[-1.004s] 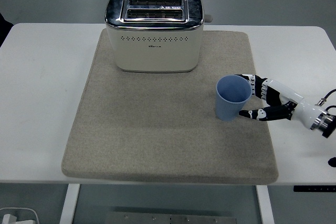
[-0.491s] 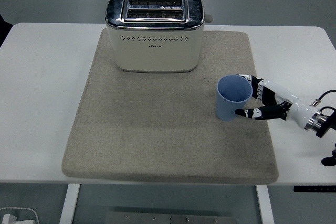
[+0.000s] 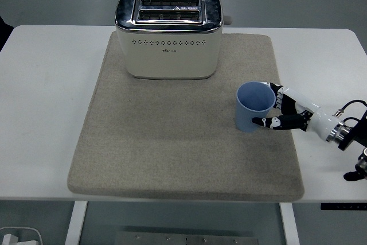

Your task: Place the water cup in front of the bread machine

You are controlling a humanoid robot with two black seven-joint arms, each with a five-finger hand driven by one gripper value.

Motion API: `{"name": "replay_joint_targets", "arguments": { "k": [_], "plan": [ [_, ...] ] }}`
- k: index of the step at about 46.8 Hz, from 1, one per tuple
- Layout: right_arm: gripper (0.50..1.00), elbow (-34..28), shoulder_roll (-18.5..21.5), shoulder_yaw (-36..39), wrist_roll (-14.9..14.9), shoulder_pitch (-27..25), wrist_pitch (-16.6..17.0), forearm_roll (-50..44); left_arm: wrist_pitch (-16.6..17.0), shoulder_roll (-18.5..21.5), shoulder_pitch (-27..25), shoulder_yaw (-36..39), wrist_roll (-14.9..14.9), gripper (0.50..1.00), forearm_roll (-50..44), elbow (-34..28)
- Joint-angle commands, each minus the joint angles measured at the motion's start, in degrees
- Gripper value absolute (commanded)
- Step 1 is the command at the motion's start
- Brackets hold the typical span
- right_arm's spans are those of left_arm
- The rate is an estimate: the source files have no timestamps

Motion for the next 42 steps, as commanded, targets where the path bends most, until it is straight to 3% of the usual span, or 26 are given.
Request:
{"name": "replay_joint_targets", "arguments": {
  "k": [1, 10, 25, 33, 42],
  "plan": [
    [0.742, 0.0, 0.3, 0.1, 0.0, 0.1, -0.1, 0.1, 0.0, 0.0, 0.0, 0.0, 0.0, 1.0, 0.0, 0.0],
    [0.648, 0.0, 1.6, 0.4, 0.0, 0.2, -0.3, 0.2, 0.0, 0.0, 0.0, 0.0, 0.0, 1.0, 0.0, 0.0],
    [0.656, 0.3, 6.6, 0.0, -0.4, 3.5, -1.1, 0.0, 0.0, 0.0, 0.0, 0.0, 0.0, 1.0, 0.0, 0.0],
    [0.662, 0.5, 10.8, -0.2, -3.3, 5.7, -3.3, -0.9, 0.0, 0.0, 0.0, 0.0, 0.1, 1.0, 0.0, 0.0],
    [0.668, 0.6, 14.0, -4.0, -4.3, 9.8, -5.1, -1.4, 0.0, 0.0, 0.0, 0.0, 0.0, 1.0, 0.0, 0.0]
  ]
}}
